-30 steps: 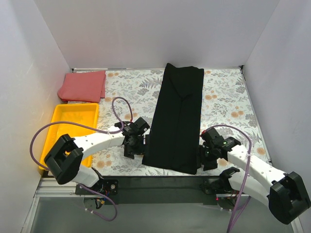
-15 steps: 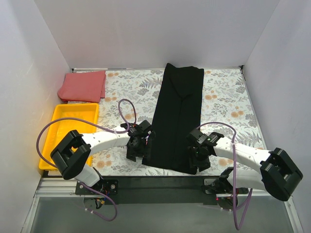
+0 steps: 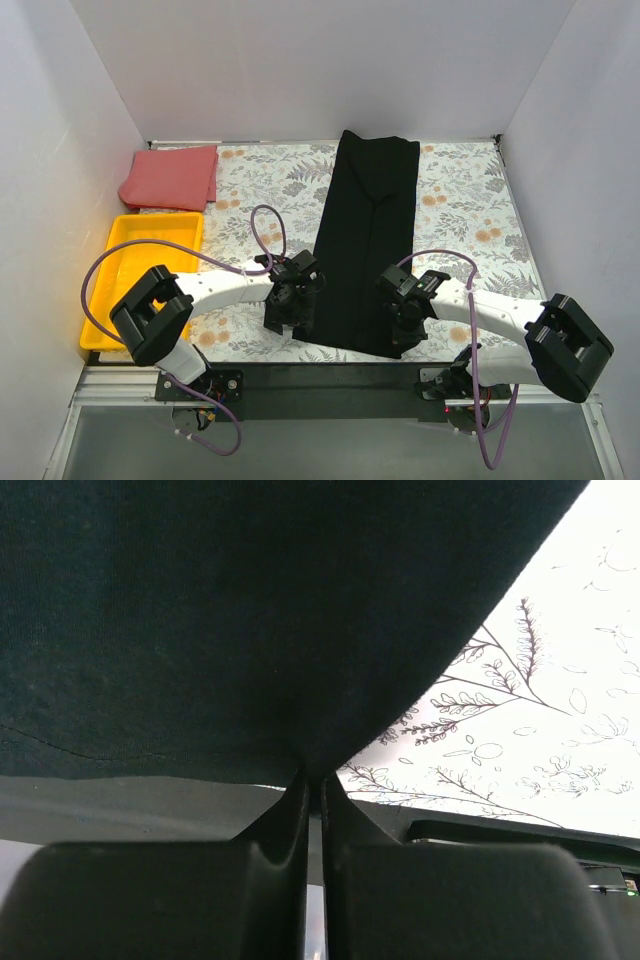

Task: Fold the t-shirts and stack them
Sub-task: Fold the tshirt

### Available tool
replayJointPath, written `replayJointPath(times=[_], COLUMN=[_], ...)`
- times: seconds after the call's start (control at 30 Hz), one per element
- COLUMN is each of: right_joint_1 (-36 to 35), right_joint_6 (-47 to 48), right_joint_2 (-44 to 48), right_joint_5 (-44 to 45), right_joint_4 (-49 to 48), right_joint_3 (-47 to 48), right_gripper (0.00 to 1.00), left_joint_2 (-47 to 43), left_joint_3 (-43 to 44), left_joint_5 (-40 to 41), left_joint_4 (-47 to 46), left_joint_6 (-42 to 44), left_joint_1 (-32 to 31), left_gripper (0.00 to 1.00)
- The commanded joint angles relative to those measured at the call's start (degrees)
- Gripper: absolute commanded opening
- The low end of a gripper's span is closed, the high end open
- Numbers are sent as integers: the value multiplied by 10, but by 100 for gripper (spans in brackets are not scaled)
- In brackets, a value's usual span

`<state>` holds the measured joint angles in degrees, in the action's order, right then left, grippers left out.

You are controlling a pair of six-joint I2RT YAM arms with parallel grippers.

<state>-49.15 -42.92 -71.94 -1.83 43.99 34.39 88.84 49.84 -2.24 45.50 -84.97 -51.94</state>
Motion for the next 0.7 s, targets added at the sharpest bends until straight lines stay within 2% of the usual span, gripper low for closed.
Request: replayJointPath(times=[0.0, 0.27, 0.6, 0.67], right_joint_1=[-2, -2, -3, -2], right_joint_6=[-2, 9, 12, 13], right_joint_2=[6, -2, 7, 8], right_joint_5=[45, 40, 38, 38], right_joint_4=[5, 1, -3, -3], right_joint_3=[-12, -13, -20, -20], right_gripper=[1, 1, 1, 1], left_joint_2=[-4, 17, 56, 62], left_joint_3=[24, 32, 40, 44], left_joint_5=[15, 14, 15, 15], left_joint_4=[6, 9, 13, 14], left_joint_6=[-12, -15, -14, -13], left_joint_1=[-7, -12, -18, -21], left_gripper=[65, 58, 36, 25])
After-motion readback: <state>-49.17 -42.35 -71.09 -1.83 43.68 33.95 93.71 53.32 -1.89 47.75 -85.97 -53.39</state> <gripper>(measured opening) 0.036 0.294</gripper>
